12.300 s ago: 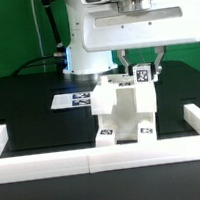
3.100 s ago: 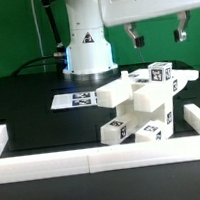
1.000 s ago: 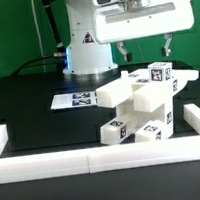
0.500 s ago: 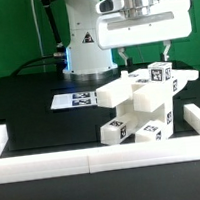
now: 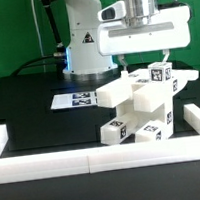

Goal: Assemble chair

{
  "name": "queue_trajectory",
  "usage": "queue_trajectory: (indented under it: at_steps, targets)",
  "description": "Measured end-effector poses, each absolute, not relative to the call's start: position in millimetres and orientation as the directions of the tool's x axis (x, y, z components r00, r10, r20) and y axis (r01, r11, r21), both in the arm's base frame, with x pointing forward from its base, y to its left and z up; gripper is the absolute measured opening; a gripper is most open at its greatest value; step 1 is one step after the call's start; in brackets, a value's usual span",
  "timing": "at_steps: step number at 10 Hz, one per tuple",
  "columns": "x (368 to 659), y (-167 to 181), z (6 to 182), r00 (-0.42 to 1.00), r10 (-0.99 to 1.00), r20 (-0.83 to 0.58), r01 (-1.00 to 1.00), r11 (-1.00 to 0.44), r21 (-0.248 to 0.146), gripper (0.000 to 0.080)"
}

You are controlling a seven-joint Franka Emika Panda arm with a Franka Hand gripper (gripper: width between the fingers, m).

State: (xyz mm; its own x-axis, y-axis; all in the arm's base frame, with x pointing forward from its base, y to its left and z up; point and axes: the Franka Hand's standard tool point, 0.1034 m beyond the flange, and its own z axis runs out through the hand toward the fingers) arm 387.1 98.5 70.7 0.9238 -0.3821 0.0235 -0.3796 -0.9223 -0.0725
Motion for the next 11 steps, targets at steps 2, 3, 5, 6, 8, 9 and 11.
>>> queue_trajectory:
  at_steps: [2,3,5,6,8,9,11]
  targets:
    - [386.4,98.1,69.3,0.924,-0.382,0.021,-0.380,-0.922,-0.069,0.0649]
    - [385.9,97.8,68.9,0.924,-0.382,0.020,-0.380,-0.923,-0.068,0.0649]
    - [381.7,95.0,66.7,0.921,-0.389,0.030,-0.386,-0.920,-0.071,0.0649]
    - [380.3,97.5,64.7,0.924,-0.380,0.038,-0.377,-0.924,-0.069,0.0649]
    - [377.2,97.4,57.3,0.927,-0.373,0.036,-0.371,-0.927,-0.056,0.0649]
    - [376.1,96.3,53.3,0.927,-0.373,0.031,-0.371,-0.927,-0.048,0.0649]
    - [373.0,92.3,43.3,0.928,-0.370,0.033,-0.370,-0.929,-0.029,0.0649]
